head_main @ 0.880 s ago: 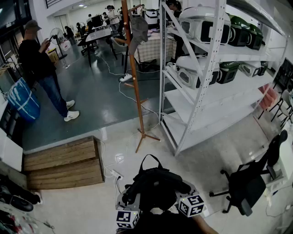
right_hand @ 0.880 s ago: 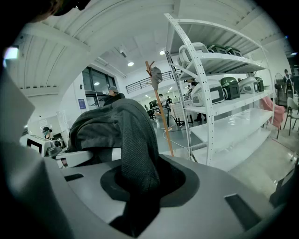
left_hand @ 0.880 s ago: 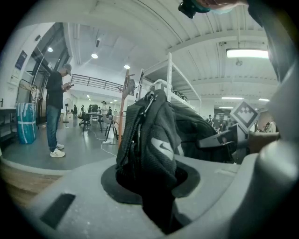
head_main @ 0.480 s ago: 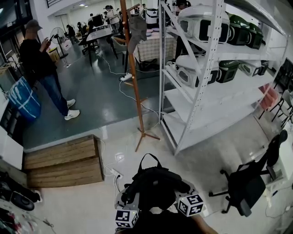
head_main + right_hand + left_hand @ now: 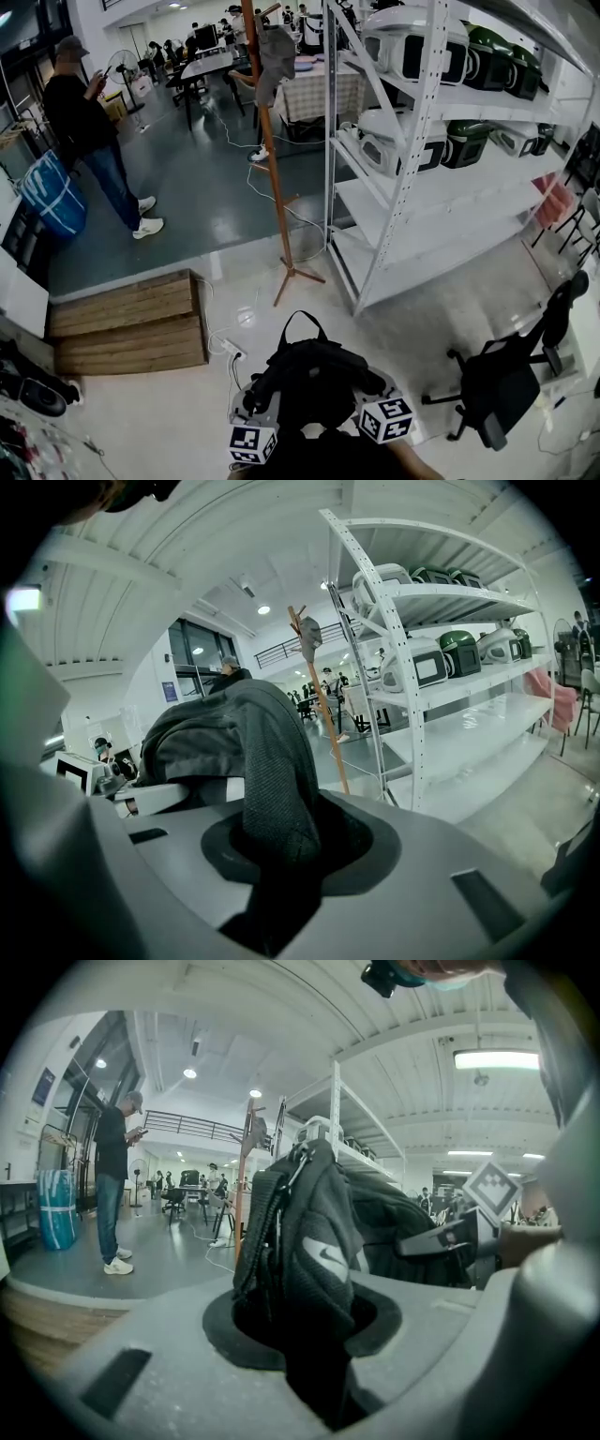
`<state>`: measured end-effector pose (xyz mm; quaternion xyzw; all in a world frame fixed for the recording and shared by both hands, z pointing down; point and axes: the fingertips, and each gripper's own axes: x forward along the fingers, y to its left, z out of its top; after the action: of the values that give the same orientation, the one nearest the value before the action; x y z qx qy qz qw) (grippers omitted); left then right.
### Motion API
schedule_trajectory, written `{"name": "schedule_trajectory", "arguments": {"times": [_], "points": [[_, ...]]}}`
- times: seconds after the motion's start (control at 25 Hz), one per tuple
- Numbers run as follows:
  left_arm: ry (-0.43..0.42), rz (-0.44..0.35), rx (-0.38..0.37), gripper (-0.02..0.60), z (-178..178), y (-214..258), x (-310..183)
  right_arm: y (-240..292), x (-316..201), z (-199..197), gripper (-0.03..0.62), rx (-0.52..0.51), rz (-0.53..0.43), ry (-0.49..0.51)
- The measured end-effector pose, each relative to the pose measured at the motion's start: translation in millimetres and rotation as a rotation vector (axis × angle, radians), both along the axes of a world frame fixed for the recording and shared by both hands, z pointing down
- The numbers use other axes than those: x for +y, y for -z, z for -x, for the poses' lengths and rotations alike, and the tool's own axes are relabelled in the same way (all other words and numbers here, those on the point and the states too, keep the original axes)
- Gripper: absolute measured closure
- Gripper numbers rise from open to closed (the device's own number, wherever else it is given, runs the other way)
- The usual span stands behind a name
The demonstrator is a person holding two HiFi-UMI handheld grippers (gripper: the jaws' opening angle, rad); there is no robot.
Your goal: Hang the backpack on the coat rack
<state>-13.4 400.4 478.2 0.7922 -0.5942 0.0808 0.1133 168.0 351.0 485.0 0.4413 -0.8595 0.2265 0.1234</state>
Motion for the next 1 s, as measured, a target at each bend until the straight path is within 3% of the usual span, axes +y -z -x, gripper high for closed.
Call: {"name": "schedule_trajectory", "arguments": {"times": [0.56,1.0], "points": [[0.05,0.044,0.01,0.469,-47,-15,-17,-9,-28,-44,0.493,0.006,0.002,0.036],[0.002,0.059,0.025,0.469,-29,-25,-111,-15,-114,-28,0.493,0.03,0.003,-0.021]]}}
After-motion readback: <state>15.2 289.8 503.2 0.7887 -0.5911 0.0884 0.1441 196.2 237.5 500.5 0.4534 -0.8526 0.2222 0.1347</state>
